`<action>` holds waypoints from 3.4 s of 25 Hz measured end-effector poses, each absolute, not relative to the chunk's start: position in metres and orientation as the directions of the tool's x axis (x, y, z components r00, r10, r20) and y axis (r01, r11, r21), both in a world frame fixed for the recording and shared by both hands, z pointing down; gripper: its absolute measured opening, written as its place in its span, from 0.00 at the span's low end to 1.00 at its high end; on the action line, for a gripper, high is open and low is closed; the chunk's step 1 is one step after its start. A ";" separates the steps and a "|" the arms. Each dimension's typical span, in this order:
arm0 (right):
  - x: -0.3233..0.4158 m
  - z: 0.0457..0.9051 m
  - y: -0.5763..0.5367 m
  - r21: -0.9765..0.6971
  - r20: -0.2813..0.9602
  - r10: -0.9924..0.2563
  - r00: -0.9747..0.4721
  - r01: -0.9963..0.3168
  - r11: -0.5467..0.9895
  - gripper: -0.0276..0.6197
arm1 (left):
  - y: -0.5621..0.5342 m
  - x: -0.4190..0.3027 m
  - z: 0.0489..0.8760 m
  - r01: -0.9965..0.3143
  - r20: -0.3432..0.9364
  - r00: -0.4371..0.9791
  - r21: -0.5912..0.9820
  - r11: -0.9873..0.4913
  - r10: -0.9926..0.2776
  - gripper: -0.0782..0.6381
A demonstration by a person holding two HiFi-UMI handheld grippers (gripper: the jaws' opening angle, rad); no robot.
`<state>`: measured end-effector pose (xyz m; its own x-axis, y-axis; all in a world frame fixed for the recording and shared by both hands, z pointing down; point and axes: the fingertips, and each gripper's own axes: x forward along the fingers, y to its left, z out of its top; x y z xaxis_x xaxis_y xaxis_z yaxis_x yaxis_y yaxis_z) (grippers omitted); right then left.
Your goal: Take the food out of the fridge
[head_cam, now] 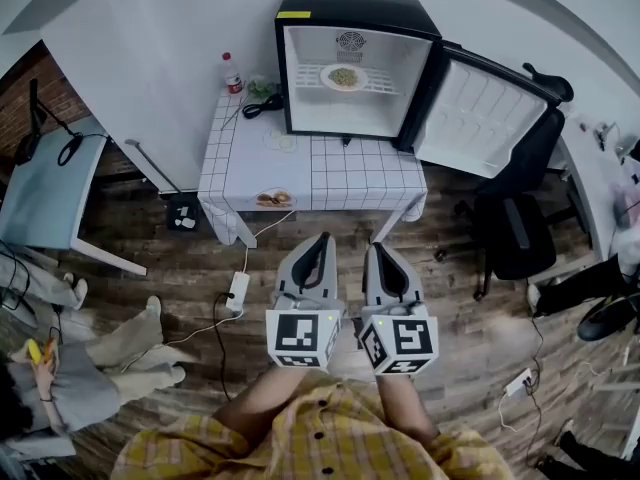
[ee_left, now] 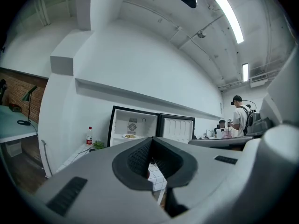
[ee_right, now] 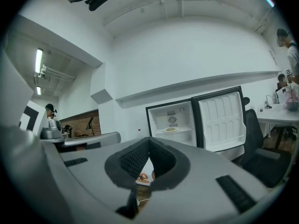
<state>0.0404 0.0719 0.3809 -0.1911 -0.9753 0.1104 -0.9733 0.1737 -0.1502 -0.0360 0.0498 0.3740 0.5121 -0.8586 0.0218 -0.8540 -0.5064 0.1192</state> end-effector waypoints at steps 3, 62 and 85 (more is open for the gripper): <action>0.040 0.383 0.050 -0.152 0.113 -0.978 -0.173 -0.976 0.155 0.05 | 0.028 -0.038 0.376 -0.845 0.025 0.528 0.120 -0.521 -0.849 0.12; 0.122 0.407 -0.295 -0.236 0.192 -0.930 -0.313 -0.935 0.266 0.05 | -0.306 0.045 0.400 -0.923 0.122 0.381 0.106 -0.370 -0.917 0.12; 0.119 0.517 -0.384 -0.990 -0.016 -0.961 -0.276 0.136 -0.022 0.06 | -0.368 0.022 0.412 -0.898 0.133 0.438 0.114 -0.425 -0.889 0.12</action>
<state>0.1189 -0.3835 0.5172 -0.2760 -0.9610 -0.0161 0.1357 -0.0224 -0.9905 0.0223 -0.3681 0.4118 0.4382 -0.8891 0.1325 -0.8978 -0.4254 0.1142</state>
